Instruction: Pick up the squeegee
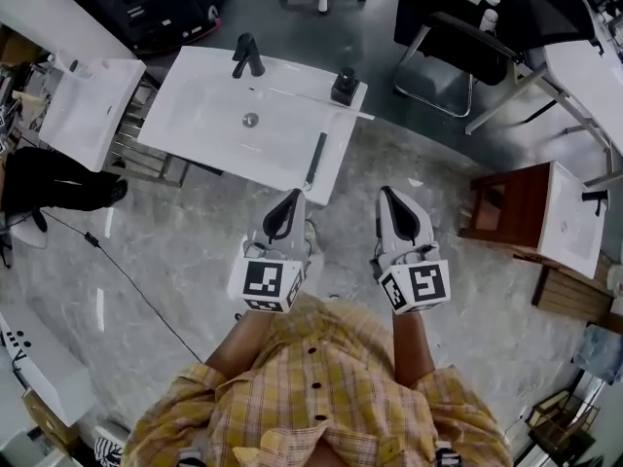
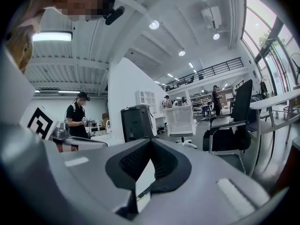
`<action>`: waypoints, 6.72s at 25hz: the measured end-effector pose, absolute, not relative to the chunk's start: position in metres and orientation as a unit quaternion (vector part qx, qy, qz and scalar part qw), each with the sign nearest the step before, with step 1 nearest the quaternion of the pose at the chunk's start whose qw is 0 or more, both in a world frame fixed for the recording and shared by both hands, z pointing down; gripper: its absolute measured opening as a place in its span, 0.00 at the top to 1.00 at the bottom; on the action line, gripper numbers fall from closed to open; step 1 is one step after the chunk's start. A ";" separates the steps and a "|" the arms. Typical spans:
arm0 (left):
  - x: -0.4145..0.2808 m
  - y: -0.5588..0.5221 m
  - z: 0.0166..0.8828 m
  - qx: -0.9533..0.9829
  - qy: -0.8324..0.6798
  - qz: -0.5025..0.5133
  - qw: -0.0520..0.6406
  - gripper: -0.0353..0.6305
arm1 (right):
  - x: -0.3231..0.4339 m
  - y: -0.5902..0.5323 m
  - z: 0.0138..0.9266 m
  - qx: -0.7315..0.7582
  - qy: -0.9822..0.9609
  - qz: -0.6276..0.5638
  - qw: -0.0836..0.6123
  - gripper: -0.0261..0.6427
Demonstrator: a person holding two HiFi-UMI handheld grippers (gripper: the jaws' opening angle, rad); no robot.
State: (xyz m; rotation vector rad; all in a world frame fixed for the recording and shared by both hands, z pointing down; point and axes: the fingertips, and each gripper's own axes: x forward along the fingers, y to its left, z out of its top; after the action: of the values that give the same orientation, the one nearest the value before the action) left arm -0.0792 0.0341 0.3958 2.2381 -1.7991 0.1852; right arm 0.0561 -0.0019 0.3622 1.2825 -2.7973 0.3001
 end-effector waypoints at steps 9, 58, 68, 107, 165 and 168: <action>-0.097 -0.037 0.420 0.787 -0.586 0.084 0.176 0.94 | 0.035 -0.062 0.373 0.457 -0.882 0.104 0.052 0.96; -0.083 -0.162 0.625 0.703 -0.533 0.293 0.369 0.79 | 0.039 -0.165 0.516 0.443 -0.866 0.185 0.141 0.96; -0.077 -0.160 0.660 0.662 -0.506 0.365 0.416 0.79 | 0.048 -0.172 0.532 0.439 -0.864 0.197 0.146 0.96; -0.073 -0.157 0.689 0.585 -0.449 0.424 0.525 0.81 | 0.054 -0.204 0.579 0.426 -0.849 0.271 0.155 0.96; -0.083 -0.106 0.387 0.812 -0.533 0.109 0.211 0.81 | 0.055 -0.089 0.350 0.515 -0.850 0.102 0.044 0.97; -0.087 -0.102 0.374 0.815 -0.537 0.093 0.197 0.81 | 0.050 -0.087 0.340 0.512 -0.853 0.092 0.039 0.97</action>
State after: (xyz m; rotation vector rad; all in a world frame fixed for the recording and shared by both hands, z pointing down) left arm -0.0867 -0.1021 0.3743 2.2826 -1.5024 0.2601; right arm 0.0498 -0.0873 0.3397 1.5711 -2.6156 0.2811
